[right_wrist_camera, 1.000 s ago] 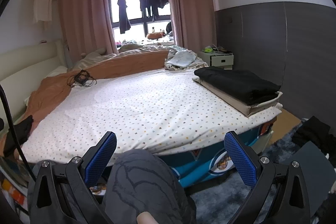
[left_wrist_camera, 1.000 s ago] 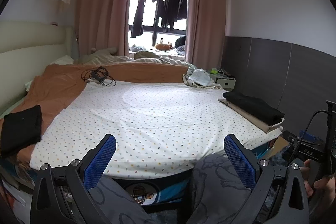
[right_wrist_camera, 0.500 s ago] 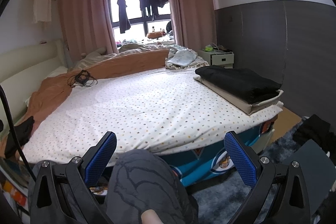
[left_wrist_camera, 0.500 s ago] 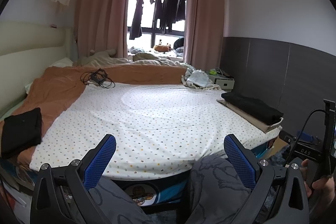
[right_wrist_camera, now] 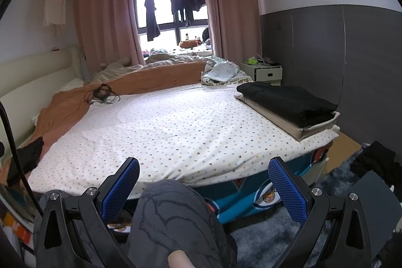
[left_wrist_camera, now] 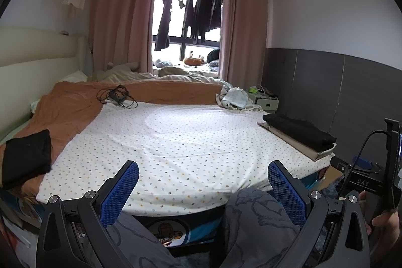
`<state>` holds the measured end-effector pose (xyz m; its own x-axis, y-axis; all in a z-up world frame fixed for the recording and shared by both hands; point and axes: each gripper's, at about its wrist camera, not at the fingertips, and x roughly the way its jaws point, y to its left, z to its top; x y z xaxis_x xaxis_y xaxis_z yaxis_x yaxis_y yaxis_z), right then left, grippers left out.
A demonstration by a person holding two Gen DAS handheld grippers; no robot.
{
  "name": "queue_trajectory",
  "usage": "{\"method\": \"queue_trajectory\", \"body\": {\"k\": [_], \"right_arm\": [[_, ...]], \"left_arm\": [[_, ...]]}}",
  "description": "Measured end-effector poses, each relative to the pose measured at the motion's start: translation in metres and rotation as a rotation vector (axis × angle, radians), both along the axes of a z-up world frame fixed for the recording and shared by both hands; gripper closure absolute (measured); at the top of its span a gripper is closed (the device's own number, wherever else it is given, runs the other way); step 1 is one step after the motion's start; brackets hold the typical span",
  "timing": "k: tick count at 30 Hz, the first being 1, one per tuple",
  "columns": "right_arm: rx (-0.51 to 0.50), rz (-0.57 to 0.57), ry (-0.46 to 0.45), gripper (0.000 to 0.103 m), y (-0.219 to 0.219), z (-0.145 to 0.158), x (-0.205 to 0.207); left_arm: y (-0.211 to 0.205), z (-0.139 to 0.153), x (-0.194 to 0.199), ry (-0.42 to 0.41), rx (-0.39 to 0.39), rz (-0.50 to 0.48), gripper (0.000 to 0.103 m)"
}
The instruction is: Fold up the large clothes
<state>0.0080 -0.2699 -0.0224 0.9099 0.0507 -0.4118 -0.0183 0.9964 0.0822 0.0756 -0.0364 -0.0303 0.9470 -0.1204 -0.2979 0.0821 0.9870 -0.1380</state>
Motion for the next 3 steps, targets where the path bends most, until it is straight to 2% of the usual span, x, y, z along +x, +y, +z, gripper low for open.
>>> {"method": "queue_trajectory", "body": {"k": [3], "right_arm": [[0.000,0.001,-0.001,0.000,0.0007,0.0009,-0.0014]], "left_arm": [[-0.0008,0.0002,-0.0036,-0.004,0.005,-0.002,0.001]]}}
